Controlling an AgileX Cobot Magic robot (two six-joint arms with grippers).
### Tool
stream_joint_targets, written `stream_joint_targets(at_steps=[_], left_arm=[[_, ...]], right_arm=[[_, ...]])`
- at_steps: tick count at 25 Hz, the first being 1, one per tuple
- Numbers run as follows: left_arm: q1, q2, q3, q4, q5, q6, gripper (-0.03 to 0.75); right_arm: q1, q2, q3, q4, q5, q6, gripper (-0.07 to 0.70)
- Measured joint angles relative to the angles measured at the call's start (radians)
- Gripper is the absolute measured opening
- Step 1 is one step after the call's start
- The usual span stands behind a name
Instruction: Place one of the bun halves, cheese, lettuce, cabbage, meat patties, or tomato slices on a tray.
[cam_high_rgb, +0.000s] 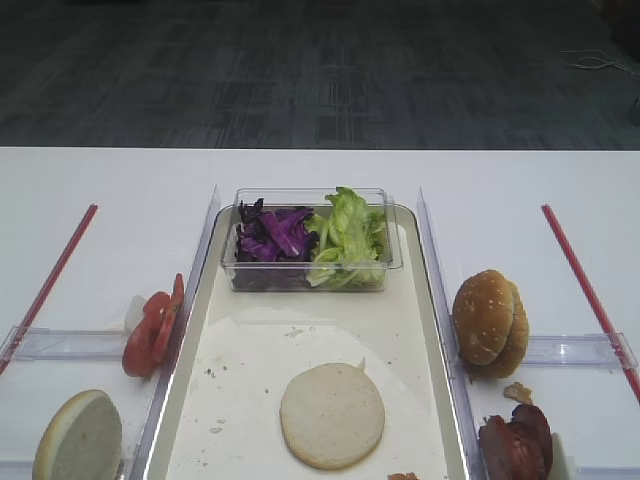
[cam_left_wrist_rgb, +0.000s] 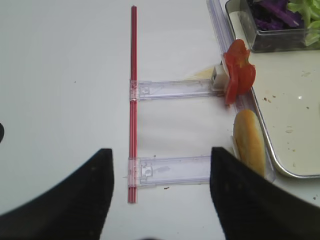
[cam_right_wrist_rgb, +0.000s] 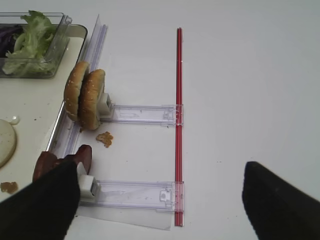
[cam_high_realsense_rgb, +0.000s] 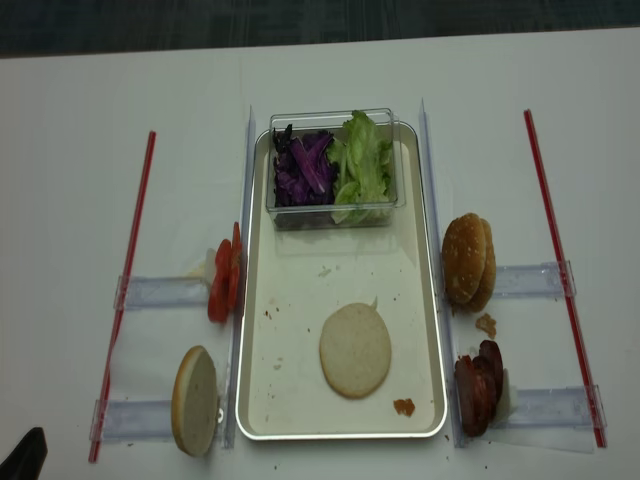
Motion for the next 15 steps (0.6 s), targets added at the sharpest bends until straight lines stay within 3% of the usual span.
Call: stream_joint_targets(at_steps=[15], left_arm=[[0.000, 0.000, 0.000, 0.000, 0.000, 0.000, 0.400]], right_arm=[[0.000, 0.000, 0.000, 0.000, 0.000, -0.004, 0.686]])
